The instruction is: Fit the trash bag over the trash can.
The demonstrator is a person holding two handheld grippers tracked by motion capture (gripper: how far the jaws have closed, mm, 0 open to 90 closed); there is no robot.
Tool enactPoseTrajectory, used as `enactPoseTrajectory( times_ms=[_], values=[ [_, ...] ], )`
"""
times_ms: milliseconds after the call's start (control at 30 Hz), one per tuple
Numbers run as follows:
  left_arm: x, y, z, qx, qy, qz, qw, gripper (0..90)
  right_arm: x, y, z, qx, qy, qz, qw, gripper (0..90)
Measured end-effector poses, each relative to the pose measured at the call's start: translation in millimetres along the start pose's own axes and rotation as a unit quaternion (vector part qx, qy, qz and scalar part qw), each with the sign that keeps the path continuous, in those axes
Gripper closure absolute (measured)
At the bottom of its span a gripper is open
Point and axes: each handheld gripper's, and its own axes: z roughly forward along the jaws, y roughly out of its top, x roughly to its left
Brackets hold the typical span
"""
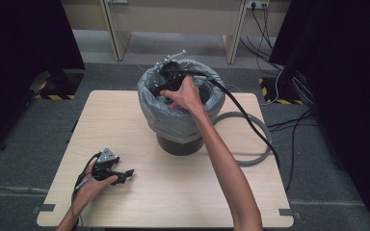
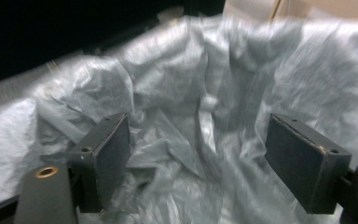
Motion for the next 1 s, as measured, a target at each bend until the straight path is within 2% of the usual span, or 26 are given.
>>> enactPoseTrajectory(
  times_ms=[67, 133, 233, 300, 367, 467, 533, 600, 700, 733, 800, 933, 1000],
  values=[
    [0.3, 0.0, -0.1, -0.001, -0.001, -0.001, 1.0000, 14.3, -0.5, -1.0, 1.6, 0.004, -0.003, -0.005, 1.0000, 22.7],
    [0.6, -0.1, -0.2, -0.001, -0.001, -0.003, 1.0000, 14.3, -2.0, 0.7, -2.9, -0.003, -0.006, -0.005, 1.0000, 23.1],
    [0.7, -0.1, -0.2, -0.001, -0.001, -0.004, 1.0000, 14.3, -9.6, 5.9, -17.4, -0.036, -0.012, 0.015, 0.9992, 23.4],
    [0.6, -0.1, -0.2, -0.001, -0.001, -0.003, 1.0000, 14.3, -17.3, 9.3, -28.1, -0.055, -0.032, 0.023, 0.9977, 23.4],
    [0.5, -0.1, -0.2, -0.001, -0.001, -0.003, 1.0000, 14.3, -26.3, 10.9, -35.9, -0.057, -0.062, 0.025, 0.9962, 23.2],
    [0.4, -0.1, -0.1, -0.001, -0.001, -0.003, 1.0000, 14.3, -39.3, 9.3, -39.5, -0.034, -0.110, 0.029, 0.9929, 23.1],
    [0.6, -0.1, -0.2, -0.001, -0.001, -0.004, 1.0000, 14.3, -46.9, 5.9, -38.4, -0.023, -0.130, 0.036, 0.9906, 23.3],
    [1.0, -0.1, -0.3, -0.002, -0.003, -0.005, 1.0000, 14.3, -55.0, -0.6, -35.6, -0.020, -0.126, 0.063, 0.9898, 23.7],
    [1.3, -0.2, -0.3, -0.003, -0.004, -0.006, 1.0000, 14.3, -65.8, -13.2, -28.0, 0.015, -0.144, 0.072, 0.9868, 23.6],
    [1.3, -0.2, -0.3, -0.003, -0.003, -0.006, 1.0000, 14.3, -68.5, -17.3, -25.4, 0.018, -0.138, 0.080, 0.9870, 25.2],
    [1.2, -0.1, -0.3, -0.003, -0.003, -0.006, 1.0000, 14.3, -68.9, -20.3, -22.1, 0.023, -0.133, 0.079, 0.9877, 27.2],
    [1.4, -0.1, -0.3, -0.003, -0.003, -0.007, 1.0000, 14.3, -66.1, -22.5, -12.7, 0.067, -0.124, 0.073, 0.9874, 23.1],
    [1.4, -0.1, -0.3, -0.003, -0.003, -0.007, 1.0000, 14.3, -65.2, -22.7, -11.6, 0.072, -0.120, 0.068, 0.9879, 23.3]
  ],
)
